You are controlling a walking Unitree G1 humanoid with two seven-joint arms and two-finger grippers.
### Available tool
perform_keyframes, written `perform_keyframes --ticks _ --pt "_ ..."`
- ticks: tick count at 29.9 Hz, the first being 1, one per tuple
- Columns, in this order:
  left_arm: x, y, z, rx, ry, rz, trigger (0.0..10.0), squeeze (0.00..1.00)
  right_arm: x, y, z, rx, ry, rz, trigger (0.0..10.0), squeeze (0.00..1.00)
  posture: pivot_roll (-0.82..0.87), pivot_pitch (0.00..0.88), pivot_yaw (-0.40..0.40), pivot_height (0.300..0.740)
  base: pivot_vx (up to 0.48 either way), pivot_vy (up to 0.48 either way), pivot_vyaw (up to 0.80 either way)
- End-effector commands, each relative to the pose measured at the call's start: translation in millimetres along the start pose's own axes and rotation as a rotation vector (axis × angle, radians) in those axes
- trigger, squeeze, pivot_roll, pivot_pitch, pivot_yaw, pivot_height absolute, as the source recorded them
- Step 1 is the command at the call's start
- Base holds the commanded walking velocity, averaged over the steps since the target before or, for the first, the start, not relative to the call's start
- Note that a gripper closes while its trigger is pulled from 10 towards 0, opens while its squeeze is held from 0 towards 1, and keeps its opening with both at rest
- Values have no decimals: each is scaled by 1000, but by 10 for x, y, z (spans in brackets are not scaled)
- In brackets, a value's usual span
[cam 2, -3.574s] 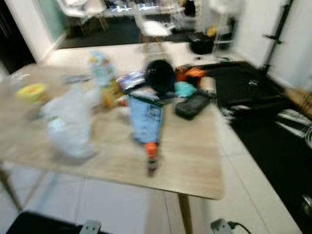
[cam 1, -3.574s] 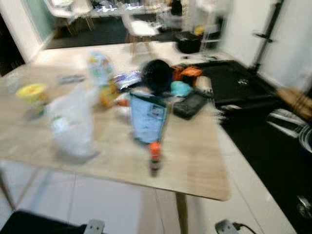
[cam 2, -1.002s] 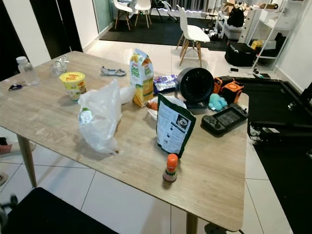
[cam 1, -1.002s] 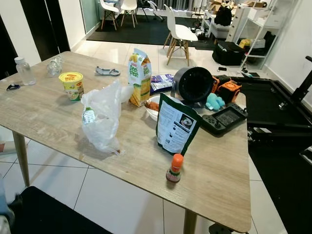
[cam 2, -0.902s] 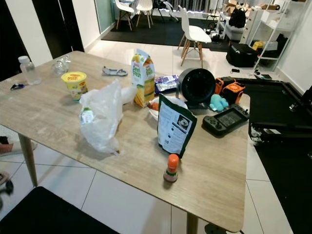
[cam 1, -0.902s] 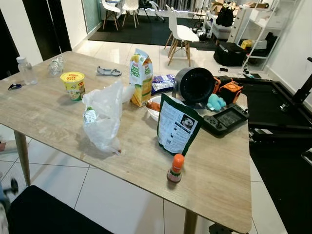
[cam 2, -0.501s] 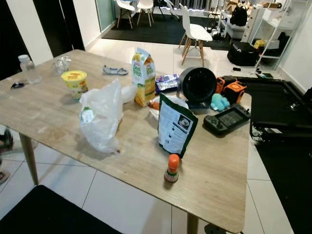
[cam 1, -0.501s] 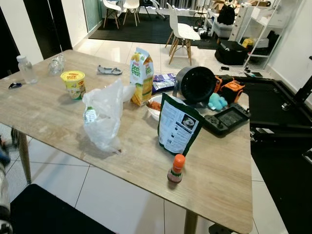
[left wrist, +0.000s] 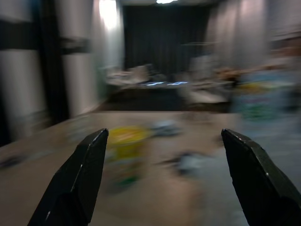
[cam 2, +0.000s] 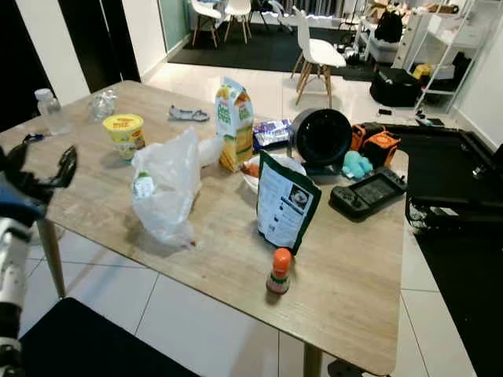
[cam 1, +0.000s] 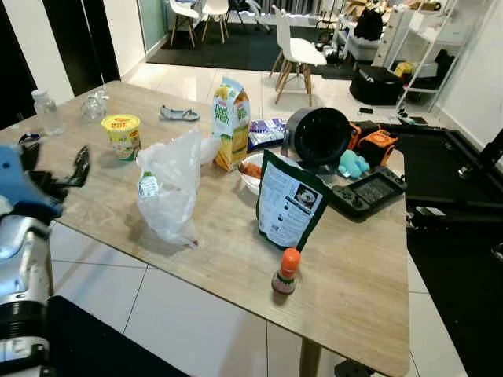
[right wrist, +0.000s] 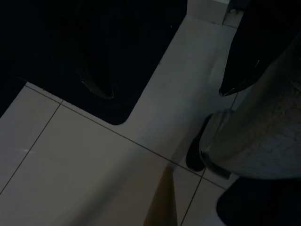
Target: Restocking fridge
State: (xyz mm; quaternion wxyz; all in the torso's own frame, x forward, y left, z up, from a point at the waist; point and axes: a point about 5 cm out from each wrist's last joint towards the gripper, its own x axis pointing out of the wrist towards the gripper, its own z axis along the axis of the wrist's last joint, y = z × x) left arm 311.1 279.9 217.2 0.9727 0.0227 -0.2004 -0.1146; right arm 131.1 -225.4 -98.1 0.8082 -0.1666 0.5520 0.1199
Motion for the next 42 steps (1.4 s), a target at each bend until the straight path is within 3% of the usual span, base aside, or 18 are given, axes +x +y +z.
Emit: perform_keyframes --ticks 1,5,12,17,19,29,34,42 --pt "97 -274 -2 -64 -11 -148 10000 0 -1 1 -15 -12 9 -3 10000 0 121 0 -36 740 0 0 0" --pt "183 -637 -5 -122 -19 -340 10000 0 0 -2 -6 -12 8 -5 10000 0 117 0 -34 740 0 0 0" --pt "275 -949 -111 -182 11 -462 10000 0 6 17 -6 10 12 -12 10000 0 117 0 -34 740 0 0 0" --pt "276 -1052 -141 -211 35 -502 10000 0 7 31 -15 13 16 -9 10000 0 100 0 -21 740 0 0 -460" --pt "267 -1172 -215 -225 73 -551 10000 0 9 54 -35 19 21 -8 10000 0 98 0 -16 740 0 0 -800" --pt "259 -1305 -296 -218 120 -622 10000 0 9 66 -53 21 27 -11 10000 0 97 0 -18 740 0 0 -80" --pt "249 -1426 -348 -224 156 -677 10000 0 10 69 -53 18 29 -8 10000 0 98 0 -17 740 0 0 -715" --pt "105 -1701 -578 -196 292 -841 10000 0 11 74 -51 18 30 -14 10000 0 96 0 -16 740 0 0 -391"
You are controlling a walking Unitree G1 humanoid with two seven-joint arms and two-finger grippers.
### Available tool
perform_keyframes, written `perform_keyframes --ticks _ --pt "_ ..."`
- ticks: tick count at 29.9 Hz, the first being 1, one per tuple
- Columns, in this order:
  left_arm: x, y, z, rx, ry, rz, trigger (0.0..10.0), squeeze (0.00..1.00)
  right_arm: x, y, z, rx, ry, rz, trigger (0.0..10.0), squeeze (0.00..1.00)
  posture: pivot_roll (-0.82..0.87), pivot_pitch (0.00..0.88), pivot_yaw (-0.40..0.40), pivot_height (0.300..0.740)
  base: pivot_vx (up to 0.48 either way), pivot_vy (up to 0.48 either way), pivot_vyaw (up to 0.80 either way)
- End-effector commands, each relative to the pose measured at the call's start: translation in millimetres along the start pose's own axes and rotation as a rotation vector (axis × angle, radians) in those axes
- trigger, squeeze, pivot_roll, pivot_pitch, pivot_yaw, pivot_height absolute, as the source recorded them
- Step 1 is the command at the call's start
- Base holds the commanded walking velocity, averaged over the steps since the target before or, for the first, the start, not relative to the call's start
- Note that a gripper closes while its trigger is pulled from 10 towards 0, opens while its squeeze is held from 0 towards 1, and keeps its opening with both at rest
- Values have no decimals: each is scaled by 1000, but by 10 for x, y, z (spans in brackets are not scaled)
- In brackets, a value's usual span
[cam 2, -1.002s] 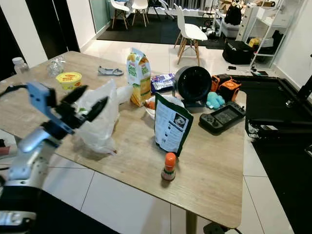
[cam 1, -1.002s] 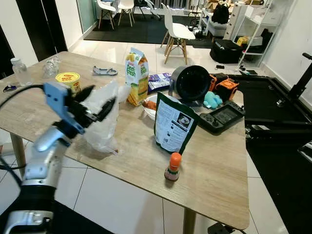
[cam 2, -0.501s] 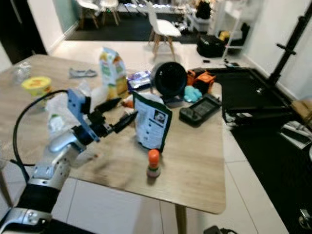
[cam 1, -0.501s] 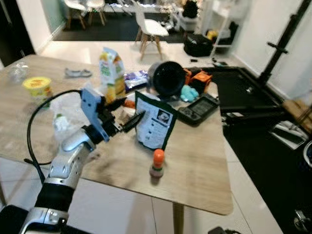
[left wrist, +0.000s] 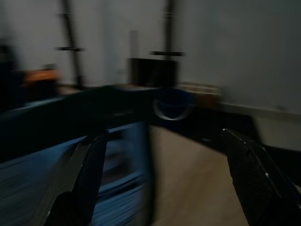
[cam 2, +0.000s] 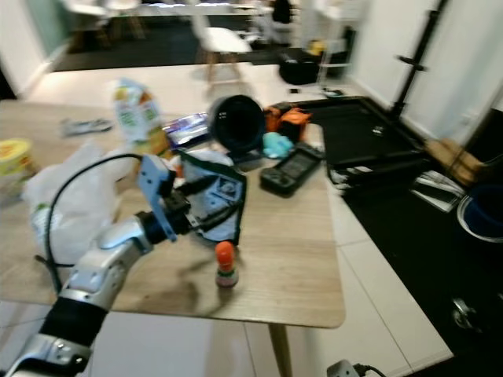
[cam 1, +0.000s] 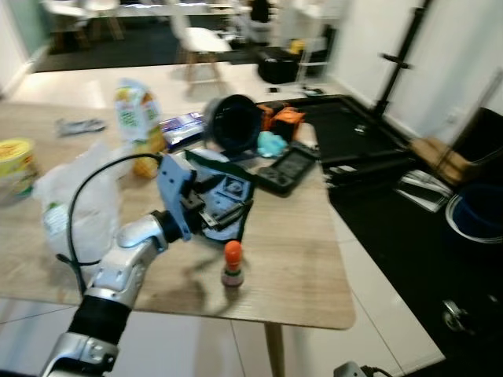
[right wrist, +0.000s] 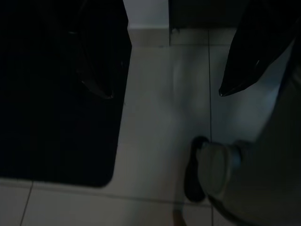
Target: Restocking fridge
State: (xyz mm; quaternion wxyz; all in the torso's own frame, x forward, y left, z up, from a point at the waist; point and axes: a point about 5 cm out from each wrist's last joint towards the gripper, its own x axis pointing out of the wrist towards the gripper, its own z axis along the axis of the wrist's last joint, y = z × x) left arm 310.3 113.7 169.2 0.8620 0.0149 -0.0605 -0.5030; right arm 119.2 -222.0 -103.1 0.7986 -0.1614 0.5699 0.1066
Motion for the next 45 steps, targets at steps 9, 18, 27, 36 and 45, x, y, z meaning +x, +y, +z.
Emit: perform_keyframes --ticks 9,18,27,36,45 --pt "87 -246 -234 -37 123 -157 10000 0 2 -3 16 -1 -4 -7 10000 0 85 0 -9 740 0 0 0" --pt "95 -352 -341 -27 191 -219 10000 0 0 12 -23 4 7 -4 10000 0 83 0 -8 740 0 0 0" --pt "101 -416 -405 45 273 -254 10000 0 0 12 -20 4 8 -3 10000 0 86 0 -8 740 0 0 0" --pt "104 -469 -408 75 307 -276 10000 0 1 14 -20 1 10 -1 10000 0 86 0 -6 740 0 0 0" --pt "81 -468 -468 67 331 -263 10000 0 1 18 -22 4 11 -1 10000 0 85 0 -5 740 0 0 0"
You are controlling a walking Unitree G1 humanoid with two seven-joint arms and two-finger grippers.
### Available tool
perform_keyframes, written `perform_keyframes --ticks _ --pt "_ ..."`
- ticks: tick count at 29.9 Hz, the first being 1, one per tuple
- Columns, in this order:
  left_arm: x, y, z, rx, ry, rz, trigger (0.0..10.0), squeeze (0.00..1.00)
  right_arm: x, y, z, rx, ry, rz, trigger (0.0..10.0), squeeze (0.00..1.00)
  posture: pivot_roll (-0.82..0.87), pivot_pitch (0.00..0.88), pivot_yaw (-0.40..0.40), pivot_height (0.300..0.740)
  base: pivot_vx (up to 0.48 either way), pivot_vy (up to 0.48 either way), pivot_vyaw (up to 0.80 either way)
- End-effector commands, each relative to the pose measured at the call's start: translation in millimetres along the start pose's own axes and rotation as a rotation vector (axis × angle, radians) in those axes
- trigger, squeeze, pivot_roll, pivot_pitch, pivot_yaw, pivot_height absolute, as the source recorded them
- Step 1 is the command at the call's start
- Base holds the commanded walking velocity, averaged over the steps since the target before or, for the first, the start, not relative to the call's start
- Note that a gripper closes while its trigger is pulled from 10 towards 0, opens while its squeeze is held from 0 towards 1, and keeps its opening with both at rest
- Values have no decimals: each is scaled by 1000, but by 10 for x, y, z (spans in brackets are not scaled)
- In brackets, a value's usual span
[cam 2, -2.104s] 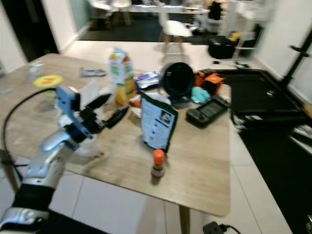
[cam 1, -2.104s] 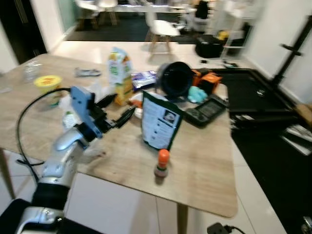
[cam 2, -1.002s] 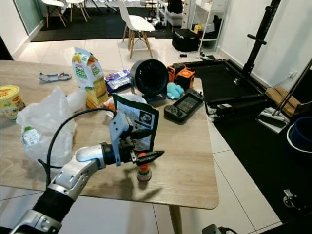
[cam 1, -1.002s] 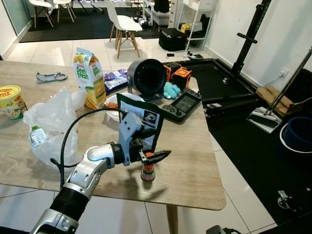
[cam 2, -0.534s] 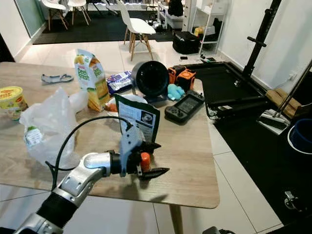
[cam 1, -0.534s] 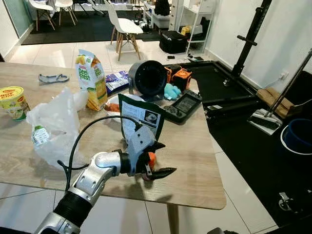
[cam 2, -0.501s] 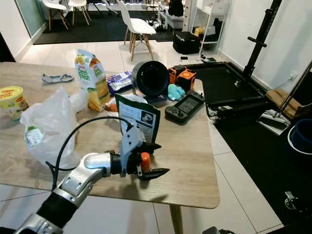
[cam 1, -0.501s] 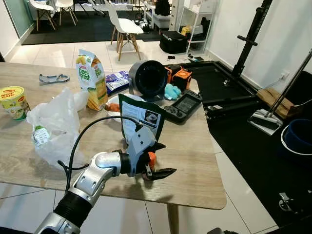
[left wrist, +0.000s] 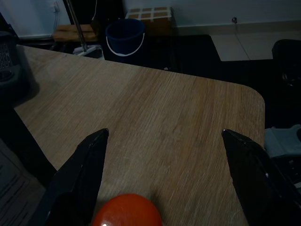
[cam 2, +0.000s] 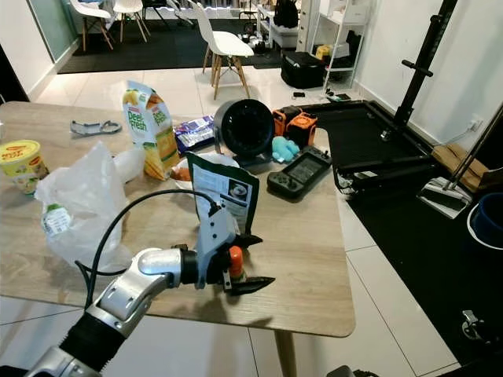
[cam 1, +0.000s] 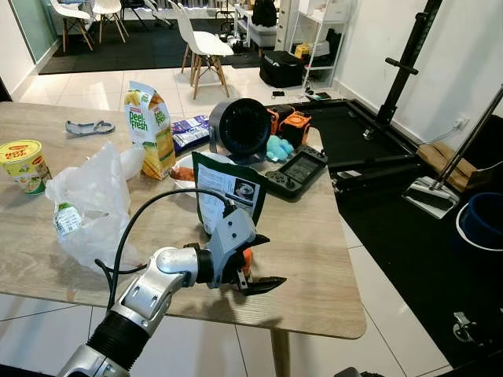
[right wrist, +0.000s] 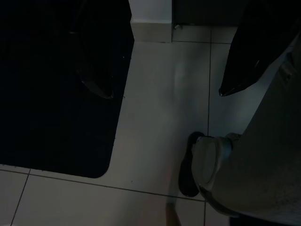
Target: Restocking fridge
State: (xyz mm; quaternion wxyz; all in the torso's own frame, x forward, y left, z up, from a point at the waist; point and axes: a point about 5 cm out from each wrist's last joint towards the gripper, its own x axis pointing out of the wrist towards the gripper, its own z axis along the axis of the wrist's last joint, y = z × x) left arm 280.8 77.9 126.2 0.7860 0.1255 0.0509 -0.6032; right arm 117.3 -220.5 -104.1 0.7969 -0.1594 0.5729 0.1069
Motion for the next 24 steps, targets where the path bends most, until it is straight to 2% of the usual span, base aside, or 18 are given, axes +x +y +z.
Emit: perform_keyframes --ticks 1,21,22,23,24 --pt "-26 -13 -78 -10 38 5 10000 0 -1 -4 -9 2 5 -5 10000 0 85 0 -5 740 0 0 0" --pt "-42 -21 -169 -44 53 26 10000 0 -3 -5 -28 3 10 -6 10000 0 83 0 -7 740 0 0 0" --pt "-43 -21 -169 -42 56 25 6392 0 -3 -5 -29 3 11 -6 10000 0 82 0 -5 740 0 0 0" --pt "-42 -25 -167 -42 56 21 706 0 -4 -6 -32 4 11 -7 10000 0 82 0 -4 740 0 0 0" --pt "-43 -25 -163 -41 55 19 706 0 -4 -6 -35 4 12 -7 10000 0 82 0 -4 740 0 0 0"
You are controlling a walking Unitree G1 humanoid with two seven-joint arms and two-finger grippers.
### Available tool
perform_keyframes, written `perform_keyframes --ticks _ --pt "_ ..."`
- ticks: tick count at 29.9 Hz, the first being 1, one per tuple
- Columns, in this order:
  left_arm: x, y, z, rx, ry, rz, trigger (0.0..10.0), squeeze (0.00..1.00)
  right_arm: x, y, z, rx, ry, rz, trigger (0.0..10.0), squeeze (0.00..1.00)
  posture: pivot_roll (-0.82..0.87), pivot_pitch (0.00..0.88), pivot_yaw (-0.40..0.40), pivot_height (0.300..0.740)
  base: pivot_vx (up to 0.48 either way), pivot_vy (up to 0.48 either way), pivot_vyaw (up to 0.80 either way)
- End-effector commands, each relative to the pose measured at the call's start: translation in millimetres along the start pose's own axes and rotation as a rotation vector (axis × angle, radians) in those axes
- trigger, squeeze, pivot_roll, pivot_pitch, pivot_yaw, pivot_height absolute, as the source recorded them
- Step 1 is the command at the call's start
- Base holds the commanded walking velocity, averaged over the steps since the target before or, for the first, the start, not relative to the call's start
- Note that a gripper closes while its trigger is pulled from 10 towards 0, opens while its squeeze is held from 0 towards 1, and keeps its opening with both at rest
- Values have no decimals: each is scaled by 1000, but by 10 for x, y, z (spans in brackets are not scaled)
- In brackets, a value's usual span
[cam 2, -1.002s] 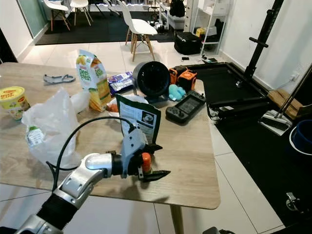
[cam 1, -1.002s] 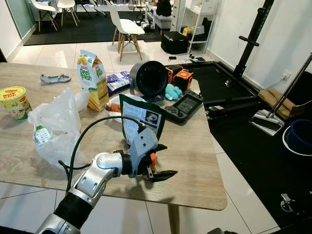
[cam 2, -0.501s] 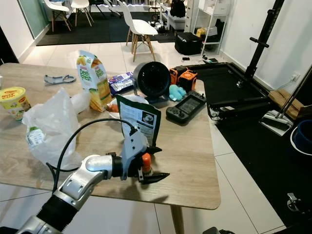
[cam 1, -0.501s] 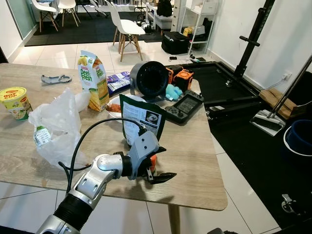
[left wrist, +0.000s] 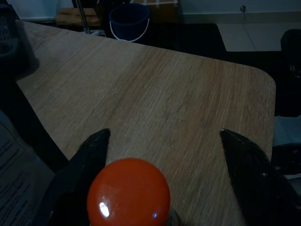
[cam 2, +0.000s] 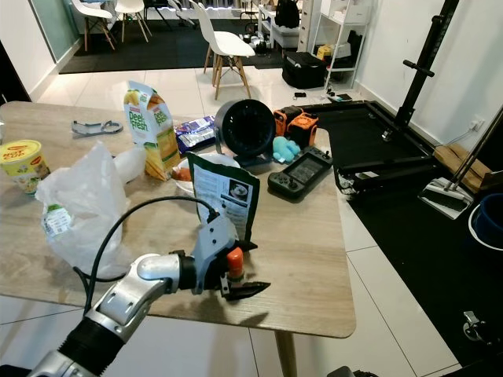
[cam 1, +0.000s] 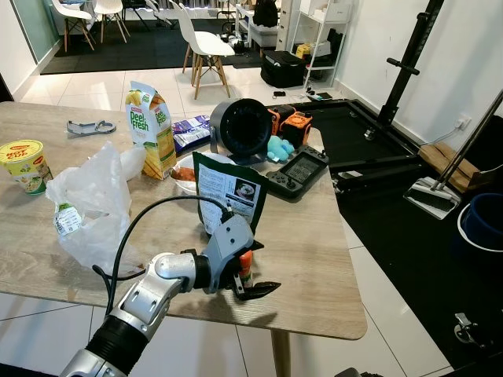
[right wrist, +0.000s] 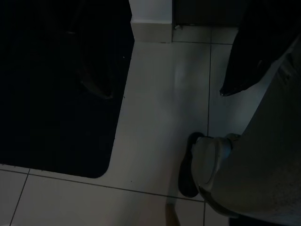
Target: Restocking fridge
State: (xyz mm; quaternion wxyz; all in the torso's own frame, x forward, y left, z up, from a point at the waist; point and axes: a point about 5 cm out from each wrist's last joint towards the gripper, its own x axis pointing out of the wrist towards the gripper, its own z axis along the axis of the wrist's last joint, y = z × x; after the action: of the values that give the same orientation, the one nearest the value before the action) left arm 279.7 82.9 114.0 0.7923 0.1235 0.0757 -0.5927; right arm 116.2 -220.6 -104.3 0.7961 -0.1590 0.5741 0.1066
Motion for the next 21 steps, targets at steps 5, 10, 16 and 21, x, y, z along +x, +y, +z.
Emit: perform_keyframes --ticks 5,10,16,21 --pt "-27 3 -33 -2 15 5 0 0 -4 -5 -33 5 11 -7 10000 0 82 0 -4 740 0 0 0" --pt "-27 11 -25 -5 7 8 0 0 -4 -7 -30 4 10 -8 10000 0 83 0 -5 740 0 0 0" --pt "-42 24 -25 -7 3 15 0 0 -4 -6 -32 3 12 -8 10000 0 83 0 -5 740 0 0 0" --pt "-48 38 -25 -10 -3 27 0 0 -4 -3 -43 3 15 -7 10000 0 82 0 -6 740 0 0 0"
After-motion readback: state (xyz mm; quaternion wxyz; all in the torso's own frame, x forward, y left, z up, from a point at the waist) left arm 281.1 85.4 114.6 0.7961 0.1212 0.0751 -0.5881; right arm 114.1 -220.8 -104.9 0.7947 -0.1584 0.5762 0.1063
